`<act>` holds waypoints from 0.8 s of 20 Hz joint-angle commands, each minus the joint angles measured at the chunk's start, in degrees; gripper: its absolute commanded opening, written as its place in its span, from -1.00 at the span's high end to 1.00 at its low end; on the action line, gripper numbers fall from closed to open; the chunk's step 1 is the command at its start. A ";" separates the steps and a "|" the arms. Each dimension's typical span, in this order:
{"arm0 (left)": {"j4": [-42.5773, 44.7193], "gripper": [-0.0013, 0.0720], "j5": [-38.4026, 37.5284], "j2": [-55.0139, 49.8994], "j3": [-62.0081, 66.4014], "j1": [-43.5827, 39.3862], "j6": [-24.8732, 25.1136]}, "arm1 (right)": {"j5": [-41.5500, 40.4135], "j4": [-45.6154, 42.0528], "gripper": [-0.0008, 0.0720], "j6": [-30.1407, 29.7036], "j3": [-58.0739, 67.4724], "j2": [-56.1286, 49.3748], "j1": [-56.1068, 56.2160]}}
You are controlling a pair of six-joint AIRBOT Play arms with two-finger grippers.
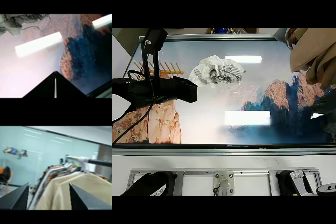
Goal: Fold the clothes and pants, and hang the long-sleeved shirts on hangers.
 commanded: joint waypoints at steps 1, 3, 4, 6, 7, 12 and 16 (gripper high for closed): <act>-0.02 0.91 -0.02 0.00 0.02 -0.04 0.04 | 1.44 -1.31 -0.52 0.17 0.00 -0.26 10.86; 0.00 0.91 -0.02 0.00 0.02 -0.02 0.04 | 1.53 -5.60 -0.51 0.35 -0.02 -1.18 20.06; 0.00 0.91 -0.04 0.00 0.02 -0.02 0.04 | 1.53 -7.76 -0.51 1.31 -0.02 -1.79 24.94; 0.00 0.91 -0.04 -0.02 0.02 -0.02 0.04 | 2.51 -13.77 -0.51 2.73 -0.02 -3.04 35.74; -0.02 0.91 -0.04 -0.02 0.02 -0.02 0.04 | 3.39 -18.38 -0.51 2.82 -0.02 -3.69 41.92; -0.37 0.91 -0.07 -0.02 0.02 -0.04 0.04 | 4.96 -41.55 -0.49 12.79 -0.02 -8.31 73.22; -0.37 0.91 -0.61 -0.02 0.00 -0.02 0.02 | 4.94 -47.19 -0.23 17.03 -0.02 -15.08 90.16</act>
